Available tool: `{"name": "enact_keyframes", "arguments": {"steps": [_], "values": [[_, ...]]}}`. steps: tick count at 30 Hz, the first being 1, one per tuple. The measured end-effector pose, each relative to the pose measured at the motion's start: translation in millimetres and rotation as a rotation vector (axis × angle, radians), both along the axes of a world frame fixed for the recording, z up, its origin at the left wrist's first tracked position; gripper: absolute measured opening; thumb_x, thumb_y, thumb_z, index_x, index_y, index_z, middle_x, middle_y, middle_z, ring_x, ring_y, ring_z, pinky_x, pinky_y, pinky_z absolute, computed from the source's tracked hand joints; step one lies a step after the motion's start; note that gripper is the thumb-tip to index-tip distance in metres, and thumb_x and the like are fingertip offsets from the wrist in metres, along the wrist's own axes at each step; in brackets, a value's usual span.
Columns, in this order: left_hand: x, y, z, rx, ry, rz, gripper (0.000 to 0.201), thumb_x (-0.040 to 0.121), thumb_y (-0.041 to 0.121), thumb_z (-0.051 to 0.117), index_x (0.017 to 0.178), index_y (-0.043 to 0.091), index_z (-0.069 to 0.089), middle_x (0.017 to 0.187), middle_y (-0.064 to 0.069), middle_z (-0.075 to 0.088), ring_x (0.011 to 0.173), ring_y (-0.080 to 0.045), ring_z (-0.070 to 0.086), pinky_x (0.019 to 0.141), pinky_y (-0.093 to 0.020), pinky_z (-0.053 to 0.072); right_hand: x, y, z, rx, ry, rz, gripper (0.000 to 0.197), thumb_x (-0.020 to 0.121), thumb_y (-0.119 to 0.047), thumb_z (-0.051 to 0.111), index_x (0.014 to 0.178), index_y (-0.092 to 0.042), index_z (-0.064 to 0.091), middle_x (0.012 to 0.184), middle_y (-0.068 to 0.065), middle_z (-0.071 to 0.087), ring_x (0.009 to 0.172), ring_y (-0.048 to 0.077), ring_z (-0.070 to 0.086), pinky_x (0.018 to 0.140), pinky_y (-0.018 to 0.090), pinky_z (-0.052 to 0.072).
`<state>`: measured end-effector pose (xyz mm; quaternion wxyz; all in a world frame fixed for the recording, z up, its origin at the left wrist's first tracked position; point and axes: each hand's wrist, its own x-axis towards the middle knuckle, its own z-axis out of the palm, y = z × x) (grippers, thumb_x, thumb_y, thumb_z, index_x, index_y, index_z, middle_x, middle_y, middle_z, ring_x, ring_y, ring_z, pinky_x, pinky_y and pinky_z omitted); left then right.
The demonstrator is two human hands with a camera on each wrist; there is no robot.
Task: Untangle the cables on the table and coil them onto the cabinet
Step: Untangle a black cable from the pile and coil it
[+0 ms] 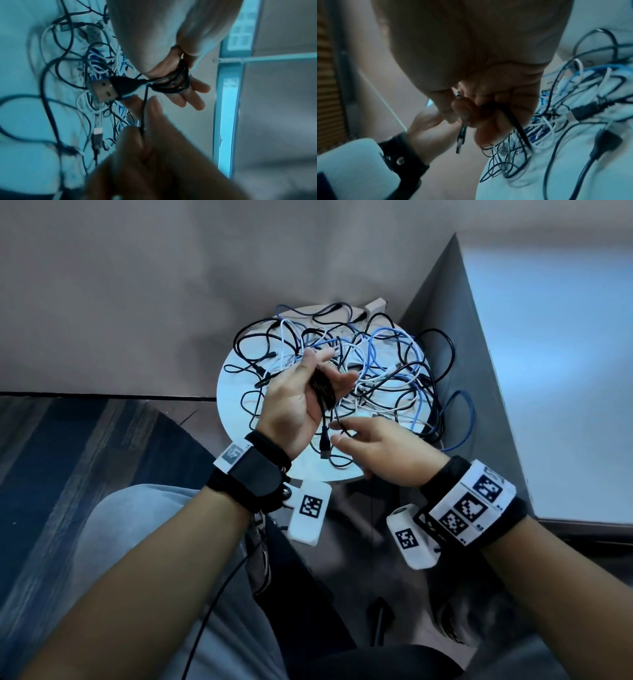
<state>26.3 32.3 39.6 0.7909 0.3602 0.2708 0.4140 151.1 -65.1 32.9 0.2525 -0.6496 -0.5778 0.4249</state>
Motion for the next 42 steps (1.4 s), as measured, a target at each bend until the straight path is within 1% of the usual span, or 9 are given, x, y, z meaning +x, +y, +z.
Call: {"name": "enact_keyframes", "arguments": {"steps": [4,7,10,14,20,23,31,36,42], "values": [[4,-9,-5,0.551,0.415,-0.018,0.019,0.11,0.019,0.04,0.113,0.012,0.057,0.07,-0.002,0.066,0.066,-0.021,0.069,0.068,-0.032,0.057,1,-2,4,-0.036,0.095,0.02,0.013,0.093,-0.017,0.056,0.103,-0.017,0.065,0.068,-0.002,0.063,0.051,0.018,0.065,0.06,0.027,0.047],[0,-6,-12,1.011,0.8,0.036,0.029,0.108,0.024,0.042,0.112,-0.001,0.057,0.071,0.003,0.068,0.062,-0.015,0.067,0.064,-0.04,0.055,6,3,5,0.027,0.219,-0.189,0.021,0.072,-0.022,0.05,0.086,-0.013,0.064,0.063,-0.001,0.051,0.045,0.011,0.047,0.054,0.03,0.045],[-2,-3,-12,1.047,0.929,-0.027,0.031,0.108,0.029,0.042,0.096,0.005,0.057,0.066,-0.001,0.065,0.055,-0.012,0.059,0.06,-0.04,0.049,18,6,7,0.22,0.196,-0.319,0.014,0.072,-0.021,0.05,0.08,-0.016,0.061,0.064,-0.004,0.054,0.056,0.012,0.043,0.053,0.029,0.038],[-2,-5,1,0.774,0.702,-0.35,0.049,0.11,0.033,0.036,0.072,0.015,0.061,0.047,0.001,0.051,0.042,-0.01,0.04,0.047,-0.024,0.033,22,3,15,0.491,0.109,-0.301,0.006,0.094,-0.011,0.059,0.091,-0.016,0.059,0.072,-0.002,0.058,0.064,0.015,0.052,0.062,0.037,0.045],[-11,5,17,0.358,0.286,-0.57,0.033,0.104,0.028,0.041,0.081,0.008,0.052,0.045,0.007,0.032,0.035,-0.007,0.024,0.039,-0.024,0.018,23,7,20,0.59,0.211,-0.34,0.013,0.096,-0.023,0.064,0.093,-0.03,0.053,0.07,0.01,0.053,0.063,0.039,0.049,0.058,0.05,0.045],[-8,-5,16,0.11,0.04,-0.565,0.036,0.109,0.03,0.029,0.086,0.011,0.049,0.045,0.01,0.037,0.031,-0.005,0.034,0.039,-0.022,0.034,21,10,22,0.563,0.322,-0.309,0.009,0.1,-0.021,0.055,0.091,-0.022,0.052,0.068,0.011,0.05,0.057,0.036,0.048,0.057,0.054,0.044],[-12,5,30,-0.119,-0.189,-0.33,0.041,0.11,0.035,0.023,0.091,0.015,0.053,0.044,0.008,0.046,0.049,-0.008,0.057,0.063,-0.025,0.052,19,8,6,0.352,0.389,-0.238,0.017,0.106,-0.012,0.044,0.092,-0.009,0.053,0.064,0.004,0.05,0.058,0.019,0.049,0.058,0.024,0.044],[-14,8,31,-0.083,-0.288,-0.237,0.048,0.11,0.025,0.023,0.128,-0.012,0.048,0.049,0.006,0.046,0.081,-0.015,0.074,0.087,-0.03,0.057,9,9,-1,0.313,0.197,-0.129,0.027,0.096,-0.042,0.049,0.108,-0.022,0.062,0.076,-0.007,0.058,0.075,0.019,0.064,0.074,0.037,0.05],[-18,17,31,0.033,-0.288,-0.011,0.039,0.112,0.021,0.027,0.131,-0.009,0.043,0.063,0.002,0.053,0.101,-0.022,0.072,0.096,-0.032,0.054,6,3,6,0.386,-0.006,-0.04,0.028,0.102,-0.024,0.055,0.129,-0.019,0.06,0.087,-0.015,0.063,0.088,0.007,0.065,0.086,0.031,0.051]]}}
